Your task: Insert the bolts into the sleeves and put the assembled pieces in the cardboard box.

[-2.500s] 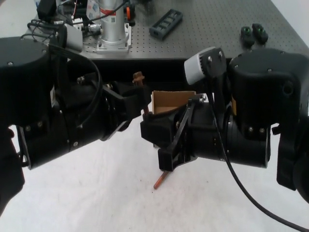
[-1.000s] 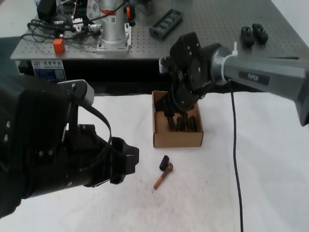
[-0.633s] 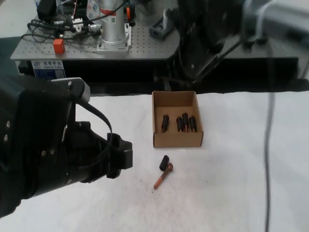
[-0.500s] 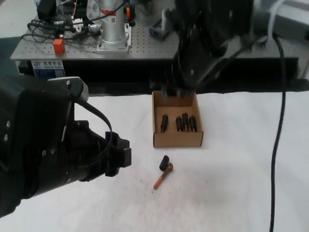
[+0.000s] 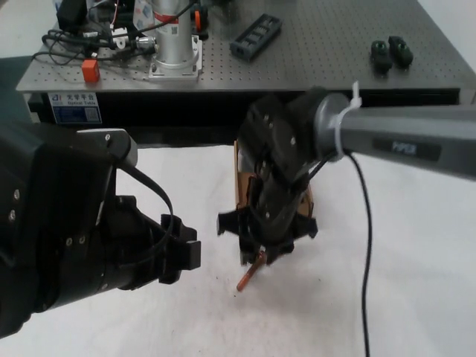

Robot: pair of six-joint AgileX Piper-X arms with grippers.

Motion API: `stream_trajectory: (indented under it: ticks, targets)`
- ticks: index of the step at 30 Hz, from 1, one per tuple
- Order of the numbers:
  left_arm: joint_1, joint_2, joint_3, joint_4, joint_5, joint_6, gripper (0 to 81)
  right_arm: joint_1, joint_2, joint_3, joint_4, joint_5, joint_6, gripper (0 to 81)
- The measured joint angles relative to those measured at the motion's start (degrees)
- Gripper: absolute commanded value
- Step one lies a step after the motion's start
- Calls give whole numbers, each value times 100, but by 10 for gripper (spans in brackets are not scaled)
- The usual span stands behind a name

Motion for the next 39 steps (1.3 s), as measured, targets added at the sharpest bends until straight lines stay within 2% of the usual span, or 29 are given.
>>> stream_trajectory:
  ticks: [6,9,11,17,19,27,33,35,39]
  targets:
    - [0,0,0,46,0,33,440,51,245,0,-76,-56,121,367]
    - [0,0,0,53,0,88,440,51,243,0,-76,-64,121,339]
    - [0,0,0,68,0,98,440,51,243,0,-76,-17,121,295]
    - [0,0,0,81,0,209,440,51,243,0,-64,152,41,83]
    - [0,0,0,81,0,219,440,38,243,0,-22,214,-136,50]
    - [0,0,0,81,0,256,440,36,243,0,313,680,-798,48]
    - [0,0,0,81,0,256,440,36,243,0,334,857,-1000,53]
    - [0,0,0,81,0,256,440,36,243,0,311,880,-1018,83]
    - [0,0,0,81,0,256,440,36,243,0,237,926,-1034,227]
